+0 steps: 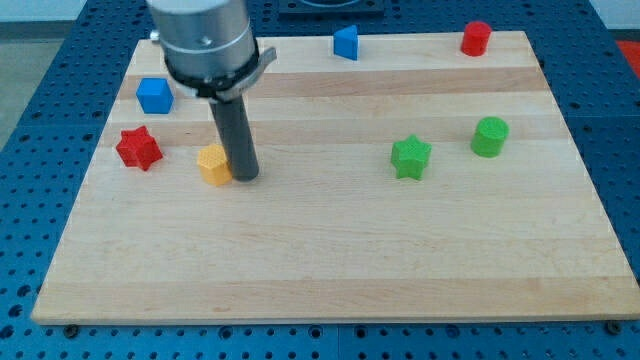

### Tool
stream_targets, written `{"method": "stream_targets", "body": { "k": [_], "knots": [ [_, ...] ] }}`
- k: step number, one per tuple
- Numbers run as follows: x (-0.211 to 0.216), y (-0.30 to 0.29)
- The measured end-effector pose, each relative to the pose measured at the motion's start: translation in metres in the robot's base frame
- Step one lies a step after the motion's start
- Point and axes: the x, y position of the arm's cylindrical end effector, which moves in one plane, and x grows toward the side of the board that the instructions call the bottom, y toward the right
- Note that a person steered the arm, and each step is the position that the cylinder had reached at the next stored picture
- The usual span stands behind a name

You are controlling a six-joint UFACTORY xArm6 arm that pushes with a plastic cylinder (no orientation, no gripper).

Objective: Move yellow hexagon vertically below the red star

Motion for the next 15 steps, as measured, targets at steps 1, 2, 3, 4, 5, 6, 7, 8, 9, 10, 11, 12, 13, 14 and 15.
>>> {"method": "stream_targets", "body": {
  "k": [1, 2, 3, 4, 5, 6, 7, 8, 9, 10, 11, 12, 13, 14, 15],
  "knots": [
    [-0.035, -0.002],
    [-0.046, -0.022],
    [-0.021, -0.029],
    [0.034, -0.029],
    [0.062, -0.029],
    [0.052, -0.023],
    [0.047, -0.025],
    [0.054, -0.046],
    [0.073, -0.072],
    [0.076, -0.081],
    [0.076, -0.078],
    [0.075, -0.056],
    [0.088, -0.056],
    [0.109, -0.075],
    [0.115, -0.093]
  ]
}}
